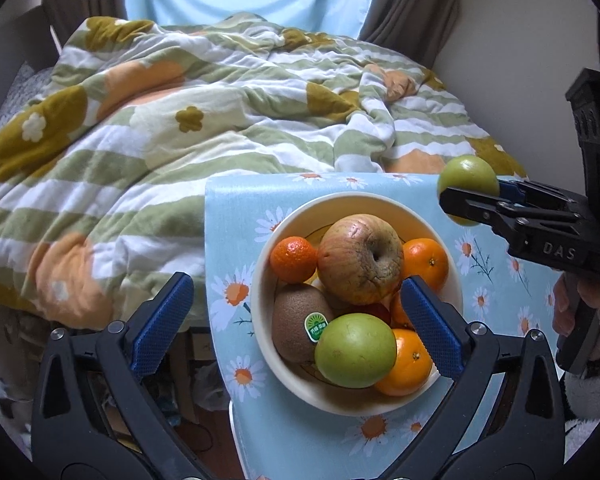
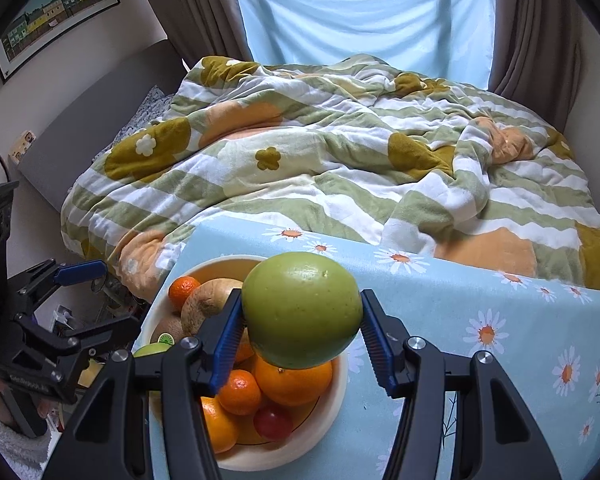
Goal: Organize fruits
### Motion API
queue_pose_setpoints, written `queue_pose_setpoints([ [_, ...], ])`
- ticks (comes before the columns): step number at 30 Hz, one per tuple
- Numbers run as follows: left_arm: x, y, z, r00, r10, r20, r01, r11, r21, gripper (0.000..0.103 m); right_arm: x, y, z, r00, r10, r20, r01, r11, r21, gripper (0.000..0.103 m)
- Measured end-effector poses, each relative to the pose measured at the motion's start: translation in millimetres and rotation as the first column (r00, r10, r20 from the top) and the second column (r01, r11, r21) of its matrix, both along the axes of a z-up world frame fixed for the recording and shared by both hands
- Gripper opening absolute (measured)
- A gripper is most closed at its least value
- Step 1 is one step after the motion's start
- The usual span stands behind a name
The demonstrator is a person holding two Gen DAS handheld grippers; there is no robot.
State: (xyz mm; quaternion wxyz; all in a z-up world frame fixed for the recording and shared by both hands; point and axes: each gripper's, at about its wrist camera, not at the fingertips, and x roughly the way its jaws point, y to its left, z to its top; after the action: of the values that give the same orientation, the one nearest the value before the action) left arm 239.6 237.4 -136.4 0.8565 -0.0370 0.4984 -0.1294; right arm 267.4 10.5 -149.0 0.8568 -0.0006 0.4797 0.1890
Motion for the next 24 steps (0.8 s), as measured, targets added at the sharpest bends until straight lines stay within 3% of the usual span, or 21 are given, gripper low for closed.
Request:
queue_pose_setpoints([
  [12,-33,6,-11,0.995,0.095,-0.009,-0.095,0.995,-0.020,0.103,28,8,-35,0.996,0.004,-0.089,-0.001,0.999,0.033,0.052],
  [19,-46,2,-18,0.997,0.074,-0.014,-0.073,0.997,0.011,0.103,27,9,-42,0.996,-0.005,-0.090,0.009,0.999,0.041,0.053],
  [20,-48,0,-19,0.998,0.066,-0.015,-0.066,0.998,0.014,0.103,25,8,-39,0.997,-0.010,-0.079,0.014,0.998,0.054,0.056],
  [22,-51,-2,-21,0.998,0.056,-0.020,-0.056,0.998,0.016,0.103,22,6,-34,0.998,-0.030,-0.055,0.034,0.997,0.072,0.072],
  [23,-53,-4,-21,0.998,0.054,-0.021,-0.054,0.998,0.021,0.103,20,4,-32,0.998,-0.040,-0.043,0.043,0.995,0.085,0.086],
  [24,-54,-5,-22,0.998,0.054,-0.021,-0.053,0.998,0.026,0.103,19,3,-30,0.998,-0.046,-0.034,0.049,0.994,0.096,0.093],
])
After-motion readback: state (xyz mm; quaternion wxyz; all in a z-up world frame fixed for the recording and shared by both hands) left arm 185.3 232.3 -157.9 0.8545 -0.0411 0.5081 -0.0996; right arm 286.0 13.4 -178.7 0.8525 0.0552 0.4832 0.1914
